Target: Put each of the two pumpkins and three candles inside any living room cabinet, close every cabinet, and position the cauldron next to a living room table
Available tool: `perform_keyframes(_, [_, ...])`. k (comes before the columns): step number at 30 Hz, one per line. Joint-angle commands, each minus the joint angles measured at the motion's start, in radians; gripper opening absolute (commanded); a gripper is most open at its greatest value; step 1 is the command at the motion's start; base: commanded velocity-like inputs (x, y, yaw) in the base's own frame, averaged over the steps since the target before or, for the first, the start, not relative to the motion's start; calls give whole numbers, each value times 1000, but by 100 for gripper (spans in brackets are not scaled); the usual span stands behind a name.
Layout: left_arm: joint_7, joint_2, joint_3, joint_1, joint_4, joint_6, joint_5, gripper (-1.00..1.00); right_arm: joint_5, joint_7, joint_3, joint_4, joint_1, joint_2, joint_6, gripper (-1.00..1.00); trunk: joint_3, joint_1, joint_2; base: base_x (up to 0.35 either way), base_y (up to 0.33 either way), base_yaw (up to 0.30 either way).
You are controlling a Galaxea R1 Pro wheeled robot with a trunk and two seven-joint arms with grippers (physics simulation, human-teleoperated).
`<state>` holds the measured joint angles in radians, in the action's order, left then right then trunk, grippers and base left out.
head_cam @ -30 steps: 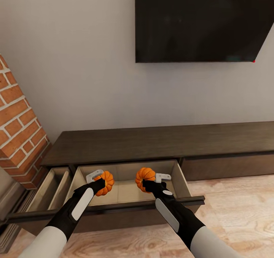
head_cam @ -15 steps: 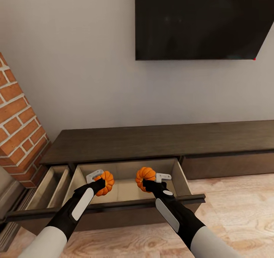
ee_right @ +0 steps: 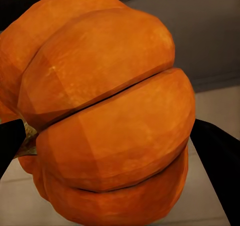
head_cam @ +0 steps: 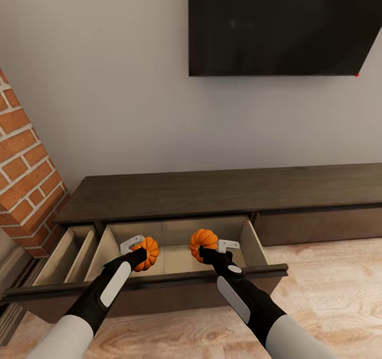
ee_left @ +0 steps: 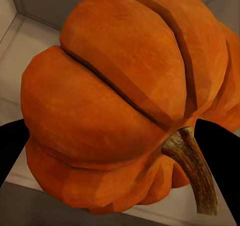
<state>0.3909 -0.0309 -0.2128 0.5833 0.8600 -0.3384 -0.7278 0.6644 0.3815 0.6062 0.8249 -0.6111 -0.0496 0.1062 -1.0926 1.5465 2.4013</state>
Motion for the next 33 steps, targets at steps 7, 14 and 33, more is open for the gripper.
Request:
perform_keyframes(7, [9,-1,-5,0,2,-1,-7,-100,3,5,4,2,-1,1,1,-100,-10,11,22,0,0,0])
perform_keyframes(14, [9,-1,-5,1,2,-1,-8,-100,3,5,4,3,-1,1,1,-100,-10,11,22,35,0,0])
perform_keyframes(33, [9,-1,-5,1,2,-1,-7,-100,3,5,4,2,-1,1,1,-100,-26,31,57,36,0,0])
